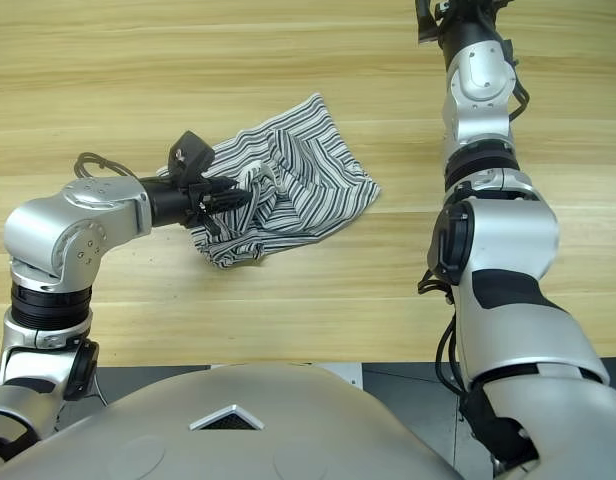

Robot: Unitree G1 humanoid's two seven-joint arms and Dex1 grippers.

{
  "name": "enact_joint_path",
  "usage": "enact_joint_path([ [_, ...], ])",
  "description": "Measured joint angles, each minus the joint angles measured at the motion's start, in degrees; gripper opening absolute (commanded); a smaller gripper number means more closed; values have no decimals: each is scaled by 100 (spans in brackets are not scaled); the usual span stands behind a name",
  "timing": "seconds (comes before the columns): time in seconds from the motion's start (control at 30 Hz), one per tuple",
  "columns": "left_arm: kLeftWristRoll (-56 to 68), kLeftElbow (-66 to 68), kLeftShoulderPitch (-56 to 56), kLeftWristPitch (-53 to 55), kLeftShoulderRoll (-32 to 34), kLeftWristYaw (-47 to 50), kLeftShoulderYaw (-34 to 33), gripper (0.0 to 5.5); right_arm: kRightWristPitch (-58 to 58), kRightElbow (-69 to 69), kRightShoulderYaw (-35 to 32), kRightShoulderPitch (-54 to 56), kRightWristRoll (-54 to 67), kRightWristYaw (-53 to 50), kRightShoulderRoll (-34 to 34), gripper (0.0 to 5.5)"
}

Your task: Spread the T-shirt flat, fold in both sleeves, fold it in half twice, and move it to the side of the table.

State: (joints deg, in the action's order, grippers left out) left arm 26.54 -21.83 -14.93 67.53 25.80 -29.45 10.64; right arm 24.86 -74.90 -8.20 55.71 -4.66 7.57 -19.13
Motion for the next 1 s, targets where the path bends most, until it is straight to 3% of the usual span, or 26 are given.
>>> enact_joint_path([
  [0.13,-48,-2,-2,-45,48,6,78,12,2,0,1,0,0,12,0,385],
  [0.33,-169,-16,-86,-332,453,-234,131,12,14,2,1,0,0,41,-1,385],
  [0.47,-564,-32,-124,-1554,1454,-1320,600,12,60,13,-13,1,44,278,-1,385],
  [0.6,-1052,276,-118,-3601,2479,-2747,674,12,91,111,-65,14,253,1068,0,385],
  [0.67,-1182,498,-97,-4312,2665,-3145,659,12,112,194,-15,59,261,1471,-5,385],
  [0.87,-1451,977,-25,-5872,2880,-3894,543,12,-78,473,611,94,30,3070,-19,385],
  [1.0,-1544,1059,121,-6382,2885,-4106,516,12,-825,1040,765,10,378,4901,-1,385],
])
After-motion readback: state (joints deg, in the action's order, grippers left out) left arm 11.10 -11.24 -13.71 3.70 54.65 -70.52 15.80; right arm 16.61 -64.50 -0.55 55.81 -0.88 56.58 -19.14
